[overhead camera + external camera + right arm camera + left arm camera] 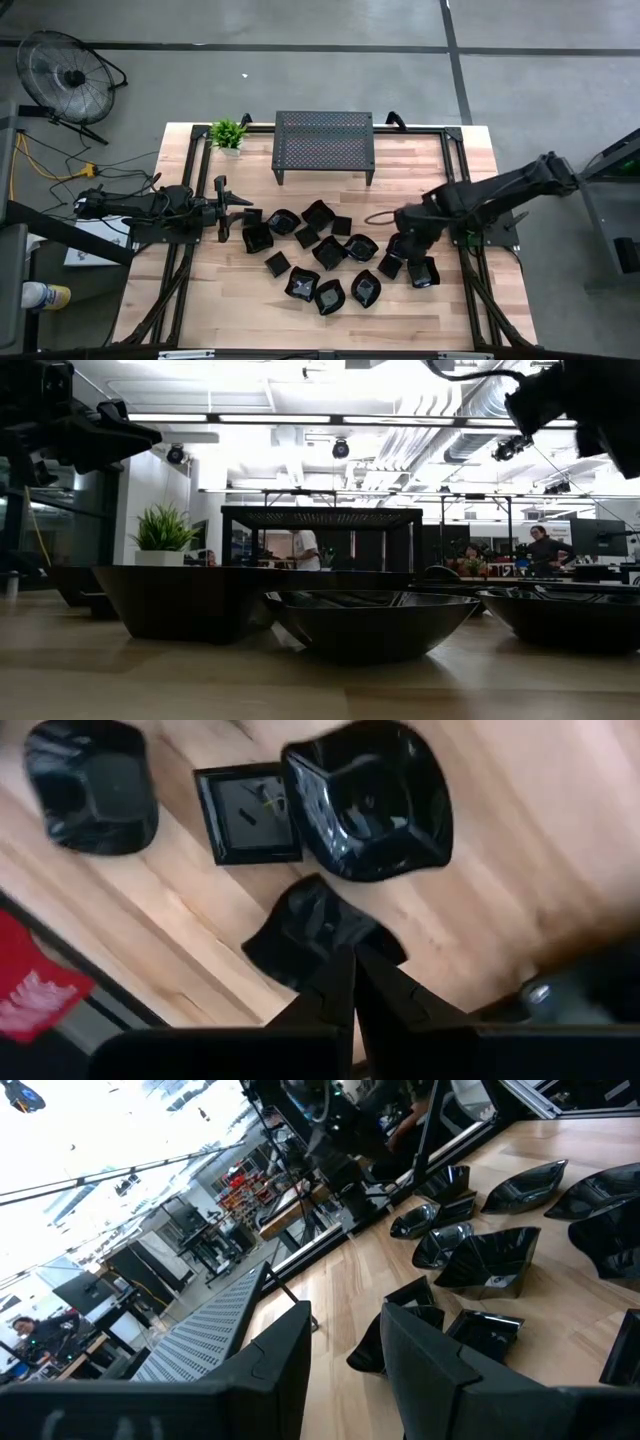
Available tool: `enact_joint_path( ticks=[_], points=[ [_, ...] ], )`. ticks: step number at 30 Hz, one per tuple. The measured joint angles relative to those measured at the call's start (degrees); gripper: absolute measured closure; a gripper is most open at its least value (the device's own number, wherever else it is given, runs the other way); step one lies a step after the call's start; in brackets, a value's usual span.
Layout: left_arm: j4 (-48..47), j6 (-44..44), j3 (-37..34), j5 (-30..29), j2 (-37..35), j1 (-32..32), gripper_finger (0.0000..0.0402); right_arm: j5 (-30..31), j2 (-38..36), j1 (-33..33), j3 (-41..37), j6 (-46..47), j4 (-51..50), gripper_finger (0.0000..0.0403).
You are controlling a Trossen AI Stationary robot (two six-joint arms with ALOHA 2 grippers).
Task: Pick & Place Mini shaped plates
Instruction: Put the distorted square plate on the shelf
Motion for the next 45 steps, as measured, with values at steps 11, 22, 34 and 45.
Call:
enact_joint_path(
  ticks=[11,22,34,45],
  points=[
    [0.0,0.0,0.0,0.01,-0.01,0.01,0.0282,-0.79,3.97,12.15,0.0,8.63,2.36,0.0402],
    [0.0,0.0,0.0,0.01,0.0,0.0,0.0282,2.43,8.21,20.11,0.0,21.71,2.41,0.0368],
    [0.0,0.0,0.0,0.01,-0.01,0.01,0.0282,2.49,9.61,27.81,0.0,41.96,0.5,0.0229],
    [0.0,0.0,0.0,0.01,-0.01,0.0,0.0282,7.87,9.54,34.7,-0.81,57.85,0.96,0.0219]
  ],
)
